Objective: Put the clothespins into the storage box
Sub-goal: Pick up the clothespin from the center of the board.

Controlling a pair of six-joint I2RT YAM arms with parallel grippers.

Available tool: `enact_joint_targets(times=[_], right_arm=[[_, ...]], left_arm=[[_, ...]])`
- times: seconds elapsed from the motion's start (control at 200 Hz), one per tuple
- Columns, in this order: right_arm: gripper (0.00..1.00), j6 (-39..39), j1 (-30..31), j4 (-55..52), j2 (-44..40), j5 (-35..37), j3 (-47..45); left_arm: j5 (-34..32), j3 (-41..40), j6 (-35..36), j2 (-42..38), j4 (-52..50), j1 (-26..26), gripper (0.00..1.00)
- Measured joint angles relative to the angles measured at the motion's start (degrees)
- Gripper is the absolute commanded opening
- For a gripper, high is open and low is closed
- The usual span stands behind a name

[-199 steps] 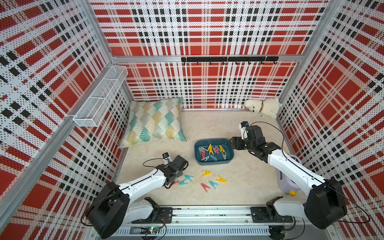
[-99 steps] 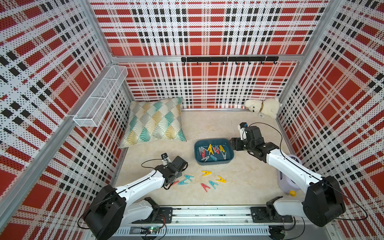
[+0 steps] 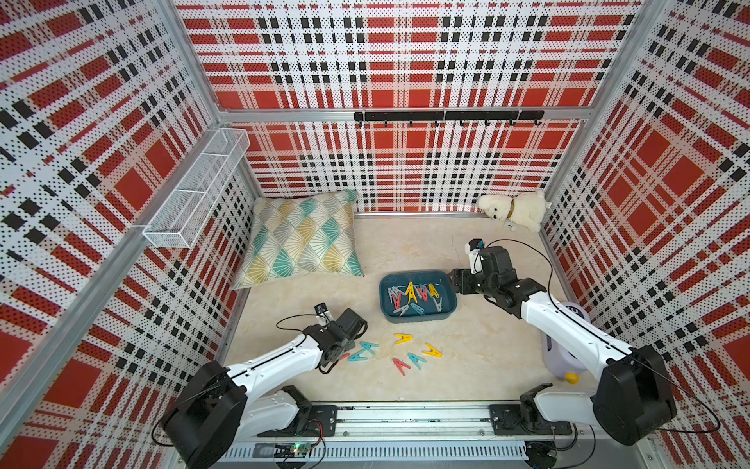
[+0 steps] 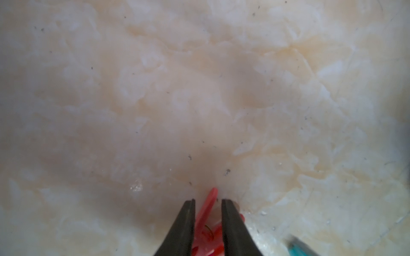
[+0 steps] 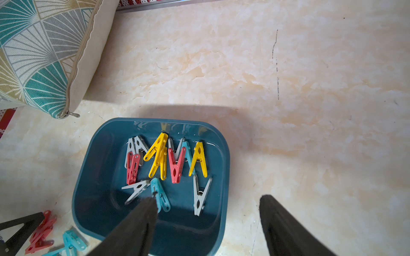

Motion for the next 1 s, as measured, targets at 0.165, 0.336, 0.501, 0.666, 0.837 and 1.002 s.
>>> enact_joint_targets(times=[0.165,0.336,0.501,0.666,0.837,1.002], right_arm=[[0.80,0.00,0.00,0.02,0.00,-0.02,0.00],[0.80,0.00,0.00,0.02,0.00,-0.02,0.00],[0.80,0.00,0.00,0.13,0.00,-0.13,-0.07],[0.80,0.00,0.00,0.28,0.00,-0.28,-0.59],[0.80,0.00,0.09,0.31,0.00,-0.46,-0.61],[0.80,0.00,0.33,0.31,0.13,-0.46,-0.61]], left_arm=[[0.04,-0.63,0.09,1.27,0.63,0.13,0.26],[0.07,-1.29,0.42,1.60,1.42,0.46,0.22],[0.04,-1.53,0.83,1.81,2.29,1.44,0.15],[0.24,-1.55,2.12,2.32,3.82,3.37,0.08],[0.66,-1.46,4.13,3.21,6.34,5.84,0.04],[0.76,0.20,6.08,3.82,6.75,6.82,0.02]])
